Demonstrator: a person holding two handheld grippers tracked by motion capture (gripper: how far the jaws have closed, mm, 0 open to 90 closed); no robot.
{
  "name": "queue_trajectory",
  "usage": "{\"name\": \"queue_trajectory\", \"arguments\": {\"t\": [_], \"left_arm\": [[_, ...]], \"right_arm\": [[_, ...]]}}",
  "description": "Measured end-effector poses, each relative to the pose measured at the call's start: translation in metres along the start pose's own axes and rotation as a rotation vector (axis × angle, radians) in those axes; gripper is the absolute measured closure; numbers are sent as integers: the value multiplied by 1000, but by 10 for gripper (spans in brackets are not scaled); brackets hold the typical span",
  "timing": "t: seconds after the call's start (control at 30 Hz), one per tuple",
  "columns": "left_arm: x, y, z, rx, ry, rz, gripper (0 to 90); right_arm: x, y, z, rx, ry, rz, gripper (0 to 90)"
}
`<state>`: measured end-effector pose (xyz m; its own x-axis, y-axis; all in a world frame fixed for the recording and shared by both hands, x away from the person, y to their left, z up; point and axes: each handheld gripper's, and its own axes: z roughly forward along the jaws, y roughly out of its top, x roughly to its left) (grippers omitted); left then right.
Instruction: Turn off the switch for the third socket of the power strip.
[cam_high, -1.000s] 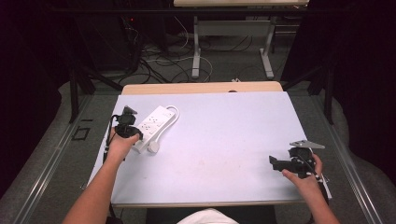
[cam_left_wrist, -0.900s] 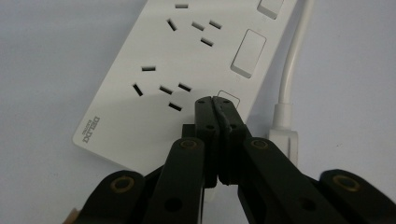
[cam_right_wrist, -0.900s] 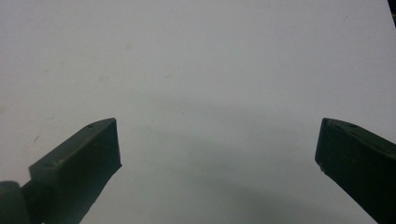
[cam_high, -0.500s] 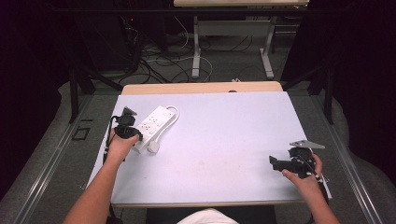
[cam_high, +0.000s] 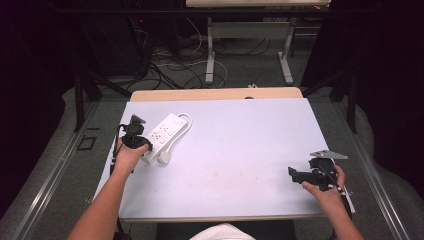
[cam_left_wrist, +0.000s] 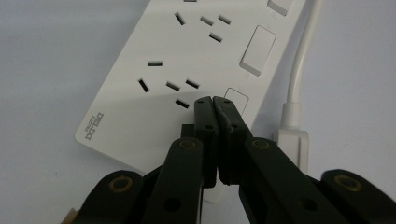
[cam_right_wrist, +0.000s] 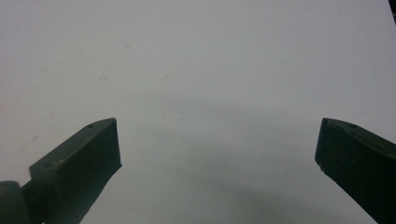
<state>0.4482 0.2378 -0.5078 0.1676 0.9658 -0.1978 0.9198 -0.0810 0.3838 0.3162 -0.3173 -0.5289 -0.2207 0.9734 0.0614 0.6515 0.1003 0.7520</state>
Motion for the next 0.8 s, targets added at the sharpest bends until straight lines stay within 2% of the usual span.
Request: {"name": "queue_trajectory", "arguments": {"t": [0.13, 0.53, 0.8], "left_arm": [[0, 1, 0, 7, -17, 3, 869], [-3, 1, 1, -3, 5, 11, 873], [-1, 0, 1, 0, -3, 14, 873]], "right_arm": [[0, 0, -1, 5, 6, -2, 0], [0, 0, 0, 5, 4, -2, 0], [0, 0, 0, 4, 7, -7, 0]]}}
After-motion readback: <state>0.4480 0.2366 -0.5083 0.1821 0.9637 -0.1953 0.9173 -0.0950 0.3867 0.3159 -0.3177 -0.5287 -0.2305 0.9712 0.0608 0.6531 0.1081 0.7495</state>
